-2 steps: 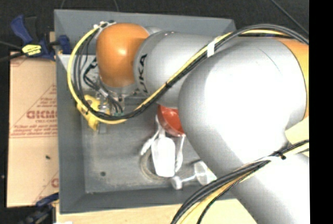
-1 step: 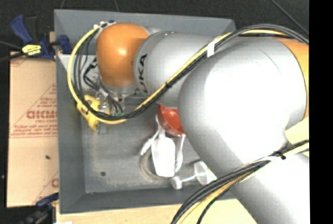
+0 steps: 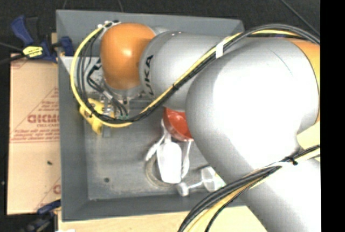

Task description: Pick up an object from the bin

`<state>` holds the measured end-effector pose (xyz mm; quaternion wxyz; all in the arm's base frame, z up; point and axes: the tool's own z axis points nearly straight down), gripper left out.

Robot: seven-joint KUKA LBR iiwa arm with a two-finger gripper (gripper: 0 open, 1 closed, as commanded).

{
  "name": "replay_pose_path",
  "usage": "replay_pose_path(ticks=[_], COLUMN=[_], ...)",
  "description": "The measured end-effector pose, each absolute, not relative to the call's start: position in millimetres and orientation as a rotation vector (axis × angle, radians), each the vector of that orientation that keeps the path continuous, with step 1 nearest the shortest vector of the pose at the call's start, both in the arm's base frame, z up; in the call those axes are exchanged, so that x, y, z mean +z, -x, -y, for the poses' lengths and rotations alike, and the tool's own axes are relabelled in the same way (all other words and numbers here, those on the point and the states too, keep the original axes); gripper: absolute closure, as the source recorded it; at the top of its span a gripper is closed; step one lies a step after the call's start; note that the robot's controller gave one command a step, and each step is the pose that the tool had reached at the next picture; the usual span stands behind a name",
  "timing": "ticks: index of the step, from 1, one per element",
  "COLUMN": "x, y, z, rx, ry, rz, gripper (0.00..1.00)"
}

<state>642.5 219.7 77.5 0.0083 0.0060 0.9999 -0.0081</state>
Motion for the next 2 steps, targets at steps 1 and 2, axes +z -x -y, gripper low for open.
replay_pose_path(ticks=[1, 2], x=[118.5, 152.4], y=[-641.3, -642.4], z=[-216.7, -220.7], rx=[-0.035, -0.022], ry=[-0.020, -0.019], rz=[-3.131, -3.124], gripper=[1.00, 1.00])
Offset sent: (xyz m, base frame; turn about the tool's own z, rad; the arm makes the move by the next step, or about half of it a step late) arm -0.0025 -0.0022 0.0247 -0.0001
